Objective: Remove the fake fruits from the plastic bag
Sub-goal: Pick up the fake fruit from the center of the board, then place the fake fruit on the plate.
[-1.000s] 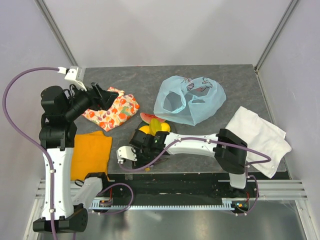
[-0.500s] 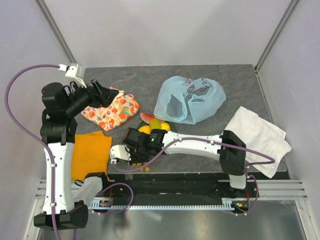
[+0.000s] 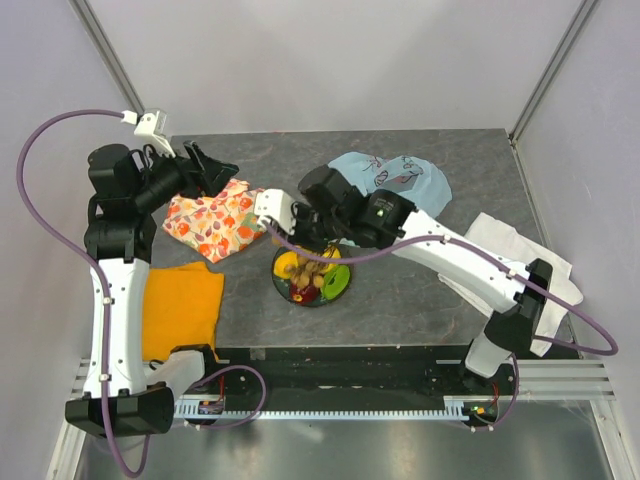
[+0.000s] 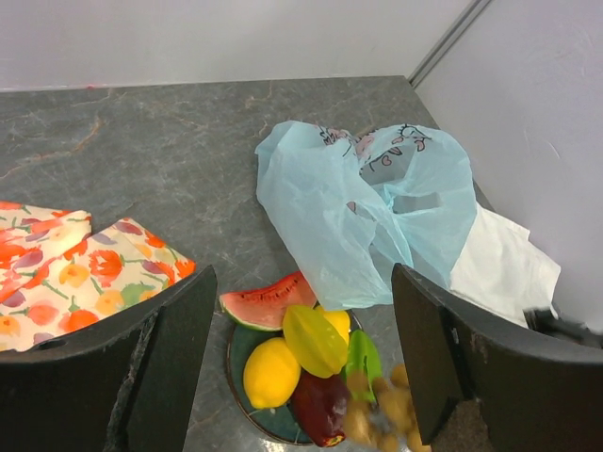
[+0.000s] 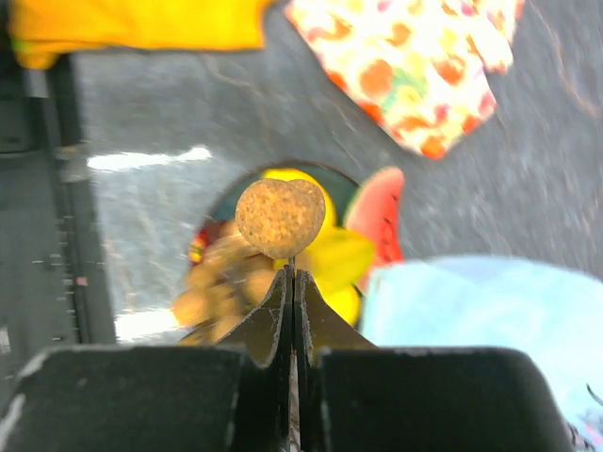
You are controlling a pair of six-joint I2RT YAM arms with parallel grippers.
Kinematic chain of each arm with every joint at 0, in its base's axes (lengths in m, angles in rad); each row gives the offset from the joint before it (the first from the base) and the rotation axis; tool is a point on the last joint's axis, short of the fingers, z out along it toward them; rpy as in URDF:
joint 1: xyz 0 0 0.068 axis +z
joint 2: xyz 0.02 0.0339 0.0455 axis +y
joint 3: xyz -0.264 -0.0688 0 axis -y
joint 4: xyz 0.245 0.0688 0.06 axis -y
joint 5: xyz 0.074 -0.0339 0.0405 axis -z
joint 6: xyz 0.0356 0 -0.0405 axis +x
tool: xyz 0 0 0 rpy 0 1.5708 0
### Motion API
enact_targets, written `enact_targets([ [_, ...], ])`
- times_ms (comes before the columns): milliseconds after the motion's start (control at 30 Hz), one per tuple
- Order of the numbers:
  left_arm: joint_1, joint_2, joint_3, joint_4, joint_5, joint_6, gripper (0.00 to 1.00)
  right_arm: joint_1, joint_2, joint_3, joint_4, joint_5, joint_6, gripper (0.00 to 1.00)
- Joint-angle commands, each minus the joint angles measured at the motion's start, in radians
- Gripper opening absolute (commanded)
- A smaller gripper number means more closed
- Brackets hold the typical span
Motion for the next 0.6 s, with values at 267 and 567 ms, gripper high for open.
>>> enact_targets([
  [267,0.039,0.03,0.045,0.057,0.034,-0.029,0.82,-0.093,0.136,0.077,0.022,-0.047,0.029,0.0],
  [567,0.049,0.015,0.021,0.052,0.045,-0.035,0.81,-0.096,0.148,-0.009,0.024,0.011,0.081,0.07],
])
